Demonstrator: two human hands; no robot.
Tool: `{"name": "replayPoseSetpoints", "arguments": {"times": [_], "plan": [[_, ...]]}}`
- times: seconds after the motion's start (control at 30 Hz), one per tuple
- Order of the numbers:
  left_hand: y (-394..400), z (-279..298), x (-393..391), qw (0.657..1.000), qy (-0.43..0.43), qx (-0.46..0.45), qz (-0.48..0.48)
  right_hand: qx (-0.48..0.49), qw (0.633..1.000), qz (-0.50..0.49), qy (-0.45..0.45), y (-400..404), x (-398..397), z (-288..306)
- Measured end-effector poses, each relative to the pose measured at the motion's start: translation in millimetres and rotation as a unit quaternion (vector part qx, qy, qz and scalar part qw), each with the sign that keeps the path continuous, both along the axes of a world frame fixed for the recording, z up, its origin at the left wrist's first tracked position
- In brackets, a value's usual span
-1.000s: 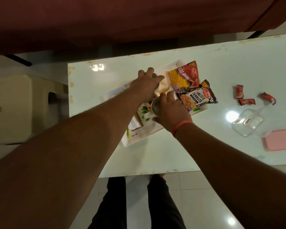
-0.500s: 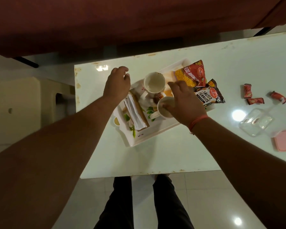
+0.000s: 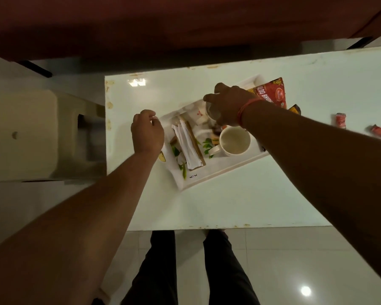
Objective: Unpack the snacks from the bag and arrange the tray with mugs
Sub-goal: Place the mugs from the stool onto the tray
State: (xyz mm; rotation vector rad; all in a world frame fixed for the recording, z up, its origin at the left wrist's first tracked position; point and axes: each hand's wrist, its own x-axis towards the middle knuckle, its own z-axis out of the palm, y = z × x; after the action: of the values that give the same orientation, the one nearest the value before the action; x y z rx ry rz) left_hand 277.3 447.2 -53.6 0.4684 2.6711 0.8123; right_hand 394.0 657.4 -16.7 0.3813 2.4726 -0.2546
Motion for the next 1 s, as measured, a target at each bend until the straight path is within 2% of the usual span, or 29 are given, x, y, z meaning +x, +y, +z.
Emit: {"name": "replayPoseSetpoints", "arguments": {"times": [0.13, 0.17, 0.23, 0.33, 0.43, 0.47, 0.5, 0.57, 0.63, 0.7, 0.77, 0.87, 1.0], "plan": [[-15, -3, 0, 0.998, -0.024, -0.034, 0.051, -0.014, 0.999, 0.004, -0.047, 16, -2, -38], [-18, -5, 1, 0.997, -0.037, -0.043, 0.057, -0.02, 0.998, -0.004, -0.058, 12, -1, -32], [-24, -11, 3, 0.993, -0.073, -0.057, 0.069, -0.015, 1.0, -0.008, -0.017, 1, 1, -13], [-33, -20, 9, 0.984, -0.134, -0.072, 0.093, -0.088, 0.983, -0.142, 0.078, 0, 12, 11], [-42, -23, 18, 0.959, -0.227, -0.041, 0.162, -0.057, 0.921, -0.303, 0.24, 29, 43, 15], [-45, -25, 20, 0.95, -0.257, -0.031, 0.172, -0.034, 0.895, -0.362, 0.26, 43, 57, 12], [-48, -25, 22, 0.941, -0.286, -0.02, 0.18, -0.016, 0.874, -0.413, 0.255, 57, 72, 9], [-52, -27, 25, 0.92, -0.339, 0.008, 0.198, -0.005, 0.853, -0.491, 0.176, 82, 102, -3], [-51, -28, 26, 0.898, -0.378, 0.042, 0.221, -0.078, 0.831, -0.546, 0.072, 91, 126, -14], [-49, -30, 27, 0.893, -0.387, 0.057, 0.224, -0.186, 0.776, -0.603, 0.018, 94, 142, -29], [-48, -29, 28, 0.895, -0.38, 0.064, 0.223, -0.254, 0.727, -0.637, 0.02, 97, 148, -45], [-47, -31, 26, 0.898, -0.368, 0.069, 0.232, -0.277, 0.674, -0.683, 0.053, 96, 147, -56], [-43, -34, 26, 0.903, -0.347, 0.076, 0.241, -0.277, 0.667, -0.69, 0.056, 96, 146, -56]]}}
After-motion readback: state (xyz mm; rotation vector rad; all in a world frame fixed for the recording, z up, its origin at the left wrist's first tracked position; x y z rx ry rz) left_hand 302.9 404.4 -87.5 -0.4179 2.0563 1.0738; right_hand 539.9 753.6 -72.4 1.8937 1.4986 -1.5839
